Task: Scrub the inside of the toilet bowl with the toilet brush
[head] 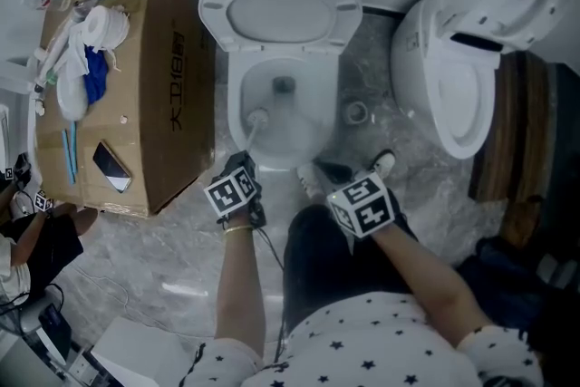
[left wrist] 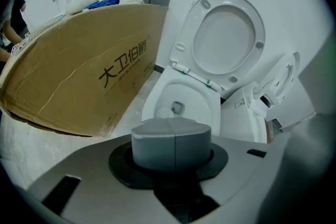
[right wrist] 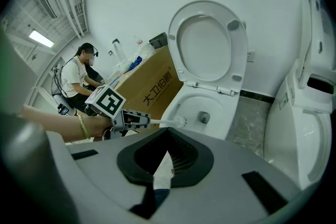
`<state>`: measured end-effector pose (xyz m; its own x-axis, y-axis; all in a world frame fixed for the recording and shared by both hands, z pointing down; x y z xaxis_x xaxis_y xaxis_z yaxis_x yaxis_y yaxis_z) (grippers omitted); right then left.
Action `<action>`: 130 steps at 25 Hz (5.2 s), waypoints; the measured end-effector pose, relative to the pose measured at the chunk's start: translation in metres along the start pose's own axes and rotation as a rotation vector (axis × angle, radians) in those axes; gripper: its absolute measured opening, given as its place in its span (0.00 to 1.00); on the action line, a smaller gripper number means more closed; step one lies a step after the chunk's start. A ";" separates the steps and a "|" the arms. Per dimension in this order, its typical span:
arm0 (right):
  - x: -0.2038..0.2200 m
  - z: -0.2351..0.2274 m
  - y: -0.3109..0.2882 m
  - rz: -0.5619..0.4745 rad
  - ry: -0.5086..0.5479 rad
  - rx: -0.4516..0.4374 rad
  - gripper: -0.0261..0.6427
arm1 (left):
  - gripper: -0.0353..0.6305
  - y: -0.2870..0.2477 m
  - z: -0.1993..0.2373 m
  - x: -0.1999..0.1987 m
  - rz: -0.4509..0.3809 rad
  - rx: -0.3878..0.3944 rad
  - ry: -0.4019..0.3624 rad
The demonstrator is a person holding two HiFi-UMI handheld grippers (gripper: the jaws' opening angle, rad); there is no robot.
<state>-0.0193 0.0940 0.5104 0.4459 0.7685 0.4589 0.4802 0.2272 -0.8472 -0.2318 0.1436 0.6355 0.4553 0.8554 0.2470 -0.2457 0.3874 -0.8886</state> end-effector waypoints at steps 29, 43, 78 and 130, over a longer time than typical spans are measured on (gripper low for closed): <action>0.011 -0.006 0.015 -0.007 0.026 -0.029 0.05 | 0.27 -0.010 -0.035 0.062 0.084 0.006 -0.005; 0.016 -0.027 0.024 -0.012 -0.003 -0.008 0.05 | 0.27 -0.029 -0.072 0.069 0.148 0.029 -0.113; 0.021 -0.056 0.025 -0.008 -0.083 0.017 0.05 | 0.27 -0.060 -0.133 0.001 0.095 0.063 -0.268; -0.005 -0.078 -0.006 0.035 -0.118 0.032 0.05 | 0.27 -0.088 -0.107 -0.107 0.058 0.059 -0.165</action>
<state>0.0344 0.0420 0.5335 0.3696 0.8407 0.3957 0.4409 0.2161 -0.8711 -0.1670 -0.0190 0.6461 0.2935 0.9199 0.2600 -0.3199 0.3508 -0.8801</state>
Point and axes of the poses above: the fingertips, and each gripper's own axes: y backward along the fingers, z to its left, x out of its underside, the point moved 4 cm from there along y, backward along the fingers, and after that the axes turned 8 degrees about x, right-handed, at the moved point
